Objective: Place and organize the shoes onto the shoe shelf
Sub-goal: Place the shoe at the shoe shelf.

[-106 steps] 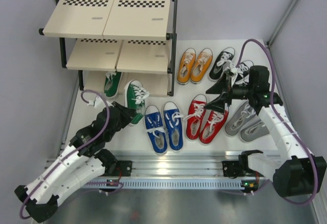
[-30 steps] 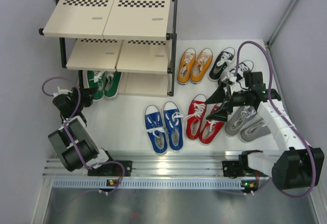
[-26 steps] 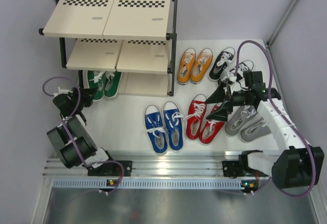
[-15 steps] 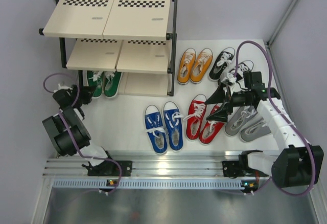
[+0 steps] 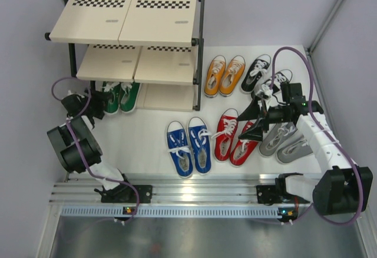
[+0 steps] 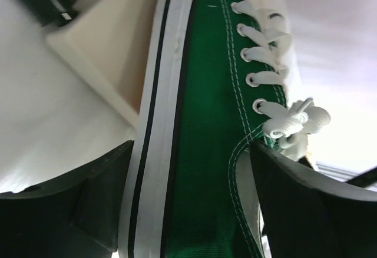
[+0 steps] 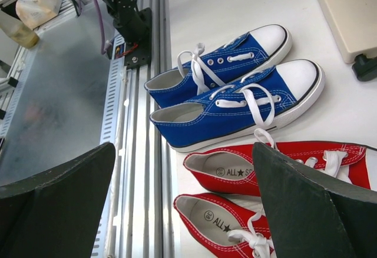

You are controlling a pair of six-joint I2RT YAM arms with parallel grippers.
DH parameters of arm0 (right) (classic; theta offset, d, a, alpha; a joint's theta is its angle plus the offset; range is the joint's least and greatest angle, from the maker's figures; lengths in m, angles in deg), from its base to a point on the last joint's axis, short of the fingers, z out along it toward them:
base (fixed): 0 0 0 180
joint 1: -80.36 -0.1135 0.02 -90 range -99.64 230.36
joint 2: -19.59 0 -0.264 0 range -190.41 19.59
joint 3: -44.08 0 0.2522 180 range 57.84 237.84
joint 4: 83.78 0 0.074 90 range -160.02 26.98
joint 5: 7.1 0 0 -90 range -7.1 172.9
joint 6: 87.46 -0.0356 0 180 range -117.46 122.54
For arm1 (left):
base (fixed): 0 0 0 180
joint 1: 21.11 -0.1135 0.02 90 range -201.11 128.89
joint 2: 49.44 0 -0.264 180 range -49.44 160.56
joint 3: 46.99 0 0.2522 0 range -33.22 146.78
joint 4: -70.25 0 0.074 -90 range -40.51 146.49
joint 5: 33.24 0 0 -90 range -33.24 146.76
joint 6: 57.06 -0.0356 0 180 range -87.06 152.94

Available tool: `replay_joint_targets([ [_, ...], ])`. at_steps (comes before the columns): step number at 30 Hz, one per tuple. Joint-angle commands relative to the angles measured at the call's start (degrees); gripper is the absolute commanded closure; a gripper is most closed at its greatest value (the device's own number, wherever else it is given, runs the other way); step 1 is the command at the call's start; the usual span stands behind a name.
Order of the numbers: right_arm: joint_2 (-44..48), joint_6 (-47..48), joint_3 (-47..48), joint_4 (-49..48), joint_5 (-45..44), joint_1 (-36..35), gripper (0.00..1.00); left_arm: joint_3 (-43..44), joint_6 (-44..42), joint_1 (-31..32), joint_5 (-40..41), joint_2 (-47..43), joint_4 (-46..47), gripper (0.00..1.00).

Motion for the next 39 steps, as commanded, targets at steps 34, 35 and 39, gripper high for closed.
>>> replay_joint_targets([
  [34, 1.9, 4.4, 3.1, 1.4, 2.9, 3.2, 0.01, 5.5, -9.8, 0.1, 18.2, -30.7, -37.7, 0.33],
  [35, 2.0, 4.6, 3.2, 1.5, 3.0, 3.2, 0.01, 3.8, -8.9, 0.2, 19.2, -32.5, -38.8, 0.38],
  [39, 2.2, 5.2, 3.4, 2.1, 3.0, 3.5, 0.00, 0.9, -6.6, 0.1, 20.4, -34.4, -43.8, 0.88],
])
